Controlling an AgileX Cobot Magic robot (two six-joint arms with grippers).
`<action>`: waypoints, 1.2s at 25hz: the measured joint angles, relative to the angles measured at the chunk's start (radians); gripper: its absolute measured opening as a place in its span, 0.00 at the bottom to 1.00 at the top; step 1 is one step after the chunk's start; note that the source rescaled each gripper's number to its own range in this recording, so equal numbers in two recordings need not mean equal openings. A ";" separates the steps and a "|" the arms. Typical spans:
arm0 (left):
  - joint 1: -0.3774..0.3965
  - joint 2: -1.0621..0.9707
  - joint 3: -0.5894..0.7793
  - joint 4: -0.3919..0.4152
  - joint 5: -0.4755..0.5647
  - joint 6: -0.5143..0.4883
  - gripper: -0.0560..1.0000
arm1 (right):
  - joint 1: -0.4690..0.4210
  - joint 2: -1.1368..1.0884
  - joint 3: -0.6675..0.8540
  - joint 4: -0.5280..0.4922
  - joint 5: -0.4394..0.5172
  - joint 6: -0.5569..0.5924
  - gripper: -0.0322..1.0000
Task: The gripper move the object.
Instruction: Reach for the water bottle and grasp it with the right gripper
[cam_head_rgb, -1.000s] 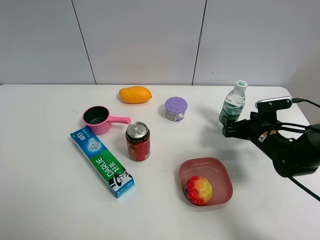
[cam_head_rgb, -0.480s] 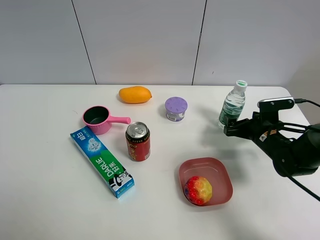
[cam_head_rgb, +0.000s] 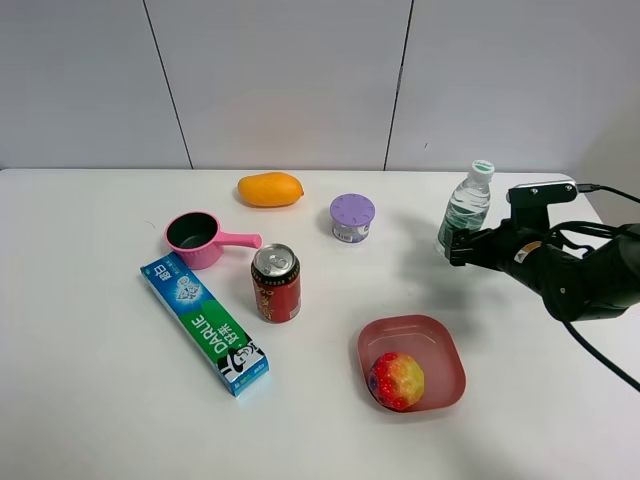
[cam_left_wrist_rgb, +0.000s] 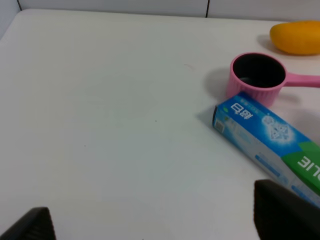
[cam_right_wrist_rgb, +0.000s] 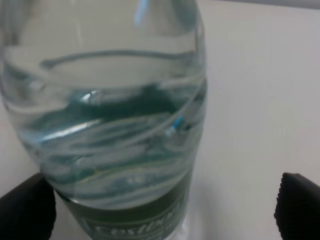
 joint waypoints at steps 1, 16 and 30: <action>0.000 0.000 0.000 0.000 0.000 0.000 1.00 | 0.000 -0.001 0.000 0.000 -0.010 0.000 1.00; 0.000 0.000 0.000 0.000 0.000 0.000 1.00 | 0.008 -0.002 -0.124 -0.034 -0.054 0.000 1.00; 0.000 0.000 0.000 0.000 0.000 0.000 1.00 | 0.020 0.044 -0.142 -0.034 0.048 0.000 0.90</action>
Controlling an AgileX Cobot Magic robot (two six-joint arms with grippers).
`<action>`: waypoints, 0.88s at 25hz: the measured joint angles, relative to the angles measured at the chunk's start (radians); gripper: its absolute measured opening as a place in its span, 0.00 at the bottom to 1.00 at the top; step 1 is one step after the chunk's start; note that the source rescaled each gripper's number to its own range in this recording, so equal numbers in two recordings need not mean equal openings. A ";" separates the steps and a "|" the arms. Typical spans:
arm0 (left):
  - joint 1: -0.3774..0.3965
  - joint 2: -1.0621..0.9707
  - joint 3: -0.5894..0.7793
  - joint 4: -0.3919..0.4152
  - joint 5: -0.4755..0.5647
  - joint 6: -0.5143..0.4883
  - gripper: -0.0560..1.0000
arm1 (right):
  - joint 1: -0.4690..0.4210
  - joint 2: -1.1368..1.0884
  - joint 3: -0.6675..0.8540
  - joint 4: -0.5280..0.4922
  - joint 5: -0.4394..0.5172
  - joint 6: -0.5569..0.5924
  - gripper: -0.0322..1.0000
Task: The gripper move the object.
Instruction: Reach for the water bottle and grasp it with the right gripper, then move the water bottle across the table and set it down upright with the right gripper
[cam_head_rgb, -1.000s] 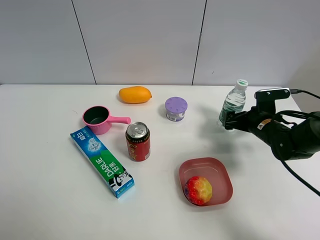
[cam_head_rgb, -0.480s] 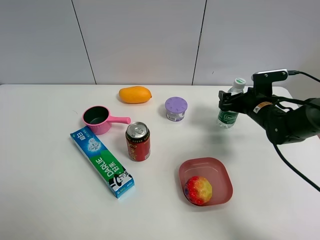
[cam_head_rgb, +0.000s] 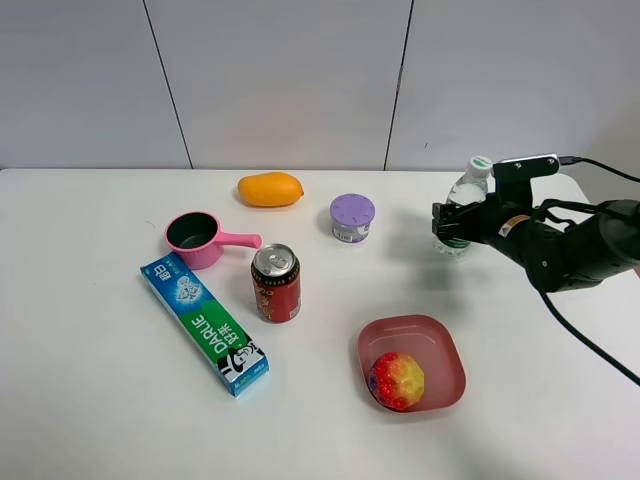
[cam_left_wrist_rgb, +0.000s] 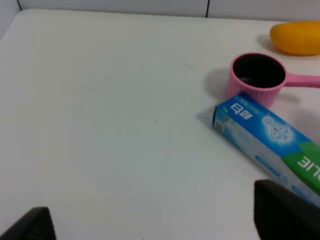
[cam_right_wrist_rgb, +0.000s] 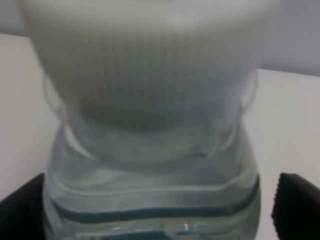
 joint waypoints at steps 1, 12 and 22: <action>0.000 0.000 0.000 0.000 0.000 0.000 1.00 | 0.000 0.001 0.000 0.000 0.001 0.000 0.84; 0.000 0.000 0.000 0.001 0.000 0.000 1.00 | 0.012 -0.021 0.000 0.002 0.036 -0.022 0.65; 0.000 0.000 0.000 0.001 0.000 0.000 1.00 | 0.153 -0.337 -0.156 -0.019 0.421 -0.029 0.65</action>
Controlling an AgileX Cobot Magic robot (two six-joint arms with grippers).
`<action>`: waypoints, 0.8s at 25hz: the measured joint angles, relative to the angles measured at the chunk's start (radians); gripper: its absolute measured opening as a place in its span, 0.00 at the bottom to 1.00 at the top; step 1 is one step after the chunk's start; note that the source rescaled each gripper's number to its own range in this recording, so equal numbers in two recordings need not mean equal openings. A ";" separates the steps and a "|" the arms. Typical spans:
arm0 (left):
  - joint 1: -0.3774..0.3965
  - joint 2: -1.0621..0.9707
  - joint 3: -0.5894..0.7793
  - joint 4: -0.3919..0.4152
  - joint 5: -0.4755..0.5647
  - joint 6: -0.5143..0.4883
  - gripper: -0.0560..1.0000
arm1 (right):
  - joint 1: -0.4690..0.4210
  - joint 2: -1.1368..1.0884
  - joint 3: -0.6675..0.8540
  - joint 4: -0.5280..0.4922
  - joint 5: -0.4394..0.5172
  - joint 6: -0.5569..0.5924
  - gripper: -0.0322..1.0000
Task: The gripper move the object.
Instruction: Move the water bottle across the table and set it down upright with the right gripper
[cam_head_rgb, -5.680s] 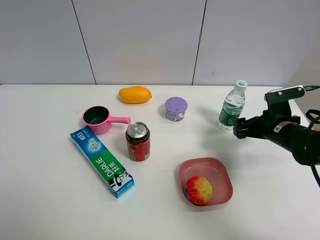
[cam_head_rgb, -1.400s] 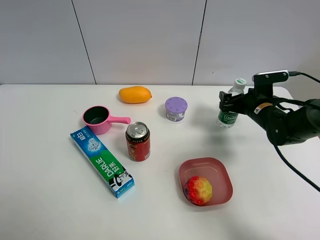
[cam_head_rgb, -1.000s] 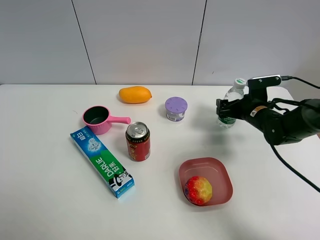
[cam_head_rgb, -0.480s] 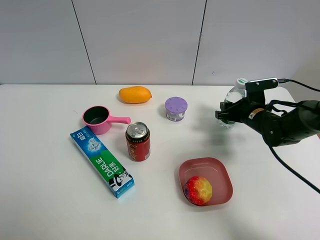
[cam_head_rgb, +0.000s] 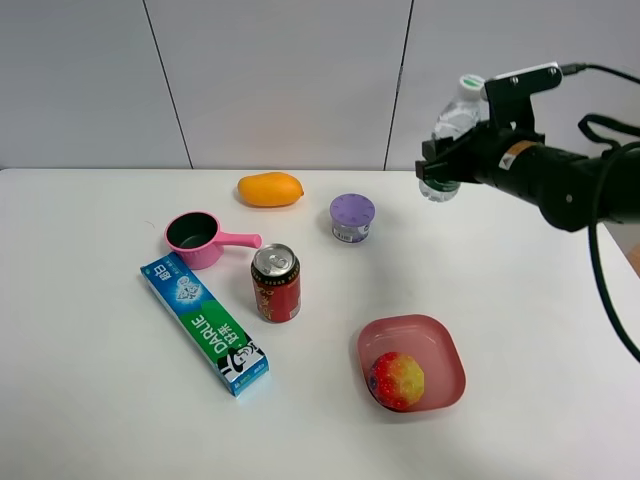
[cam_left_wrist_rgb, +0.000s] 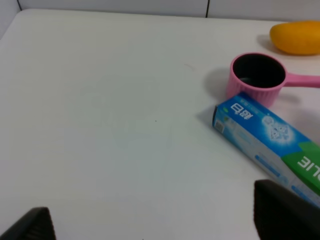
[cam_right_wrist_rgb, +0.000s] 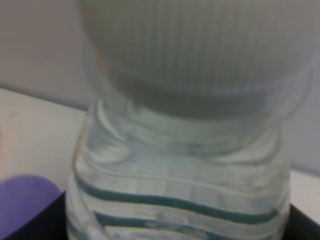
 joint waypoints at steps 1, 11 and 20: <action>0.000 0.000 0.000 0.000 0.000 0.000 1.00 | 0.025 -0.006 -0.034 0.000 0.043 0.000 0.65; 0.000 0.000 0.000 0.001 0.000 0.000 1.00 | 0.282 0.159 -0.357 0.046 0.214 0.035 0.65; 0.000 0.000 0.000 0.001 0.000 0.000 1.00 | 0.391 0.399 -0.542 0.063 0.255 0.035 0.65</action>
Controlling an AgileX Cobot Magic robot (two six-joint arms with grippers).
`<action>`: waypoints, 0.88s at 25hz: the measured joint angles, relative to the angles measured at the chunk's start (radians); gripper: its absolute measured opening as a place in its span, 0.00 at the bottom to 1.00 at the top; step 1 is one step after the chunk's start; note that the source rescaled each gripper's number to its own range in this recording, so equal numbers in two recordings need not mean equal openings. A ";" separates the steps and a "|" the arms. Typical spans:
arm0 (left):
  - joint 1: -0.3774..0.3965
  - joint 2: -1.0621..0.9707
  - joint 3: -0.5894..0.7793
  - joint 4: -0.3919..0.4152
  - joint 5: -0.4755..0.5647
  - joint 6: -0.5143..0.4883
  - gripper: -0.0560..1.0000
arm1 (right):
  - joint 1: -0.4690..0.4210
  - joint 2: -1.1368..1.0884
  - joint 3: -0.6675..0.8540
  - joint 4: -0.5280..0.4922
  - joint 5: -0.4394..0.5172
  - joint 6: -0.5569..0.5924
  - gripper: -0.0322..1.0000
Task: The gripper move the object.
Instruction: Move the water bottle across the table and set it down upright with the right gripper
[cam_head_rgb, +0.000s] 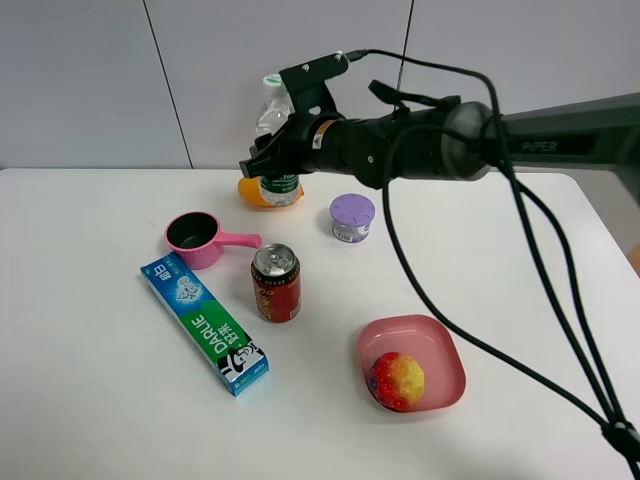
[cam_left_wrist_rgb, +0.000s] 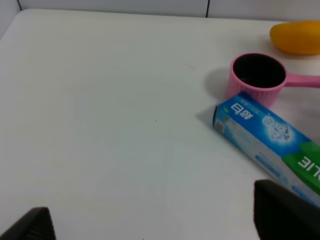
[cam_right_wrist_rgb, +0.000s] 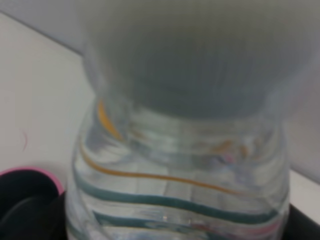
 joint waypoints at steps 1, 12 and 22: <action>0.000 0.000 0.000 0.000 0.000 0.000 1.00 | 0.003 0.018 -0.006 0.001 0.002 -0.005 0.65; 0.000 0.000 0.000 0.000 0.000 0.000 1.00 | 0.007 0.138 -0.009 0.009 -0.009 -0.062 0.65; 0.000 0.000 0.000 0.000 0.000 0.000 1.00 | 0.007 0.194 -0.013 0.009 -0.057 -0.138 0.65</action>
